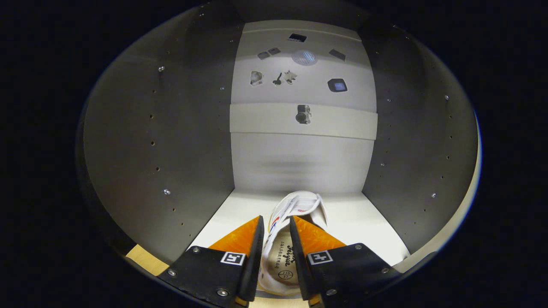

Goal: Open the shoe cabinet door, grab the shoes and put them into the shoe cabinet, then close the shoe cabinet door.

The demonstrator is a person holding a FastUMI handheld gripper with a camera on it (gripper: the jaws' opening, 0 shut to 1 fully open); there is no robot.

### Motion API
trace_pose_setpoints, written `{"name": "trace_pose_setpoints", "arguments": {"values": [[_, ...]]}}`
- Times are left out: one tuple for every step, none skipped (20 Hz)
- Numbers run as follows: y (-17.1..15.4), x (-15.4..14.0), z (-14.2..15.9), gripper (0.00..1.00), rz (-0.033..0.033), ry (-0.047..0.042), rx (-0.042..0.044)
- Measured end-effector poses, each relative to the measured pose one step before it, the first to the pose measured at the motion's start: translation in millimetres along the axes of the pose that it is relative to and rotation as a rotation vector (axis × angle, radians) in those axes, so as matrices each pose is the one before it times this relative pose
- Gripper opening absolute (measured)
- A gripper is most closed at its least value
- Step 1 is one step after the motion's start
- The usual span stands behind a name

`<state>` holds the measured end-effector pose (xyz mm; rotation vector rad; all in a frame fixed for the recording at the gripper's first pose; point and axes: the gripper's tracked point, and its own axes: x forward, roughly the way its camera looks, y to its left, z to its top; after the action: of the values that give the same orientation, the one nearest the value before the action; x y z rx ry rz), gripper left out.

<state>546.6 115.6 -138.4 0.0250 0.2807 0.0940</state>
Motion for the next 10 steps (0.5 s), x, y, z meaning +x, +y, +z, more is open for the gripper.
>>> {"name": "trace_pose_setpoints", "arguments": {"values": [[0.30, -3.06, 0.88, 0.40, -0.00042, 0.00026, 0.00707], [-1.06, -1.52, 0.88, 0.40, -0.00370, 0.00087, 0.00313], [-1.50, -4.85, 1.97, 0.42, -0.00727, -0.00558, -0.00564], [-0.46, -9.40, 3.70, 0.42, -0.00231, -0.01192, -0.00062], [1.63, -9.58, 4.64, 0.44, 0.00347, -0.01256, 0.00547], [2.39, -8.54, 4.30, 0.45, 0.00335, -0.01078, 0.00703], [1.84, -10.29, 4.98, 0.47, 0.00229, -0.01211, 0.00466], [0.28, -11.36, 5.49, 0.48, -0.00272, -0.01578, -0.00221], [0.47, -12.41, 5.67, 0.50, -0.00769, -0.01496, -0.00349], [2.20, -12.16, 4.08, 0.51, 0.00149, -0.00961, 0.00100]]}}
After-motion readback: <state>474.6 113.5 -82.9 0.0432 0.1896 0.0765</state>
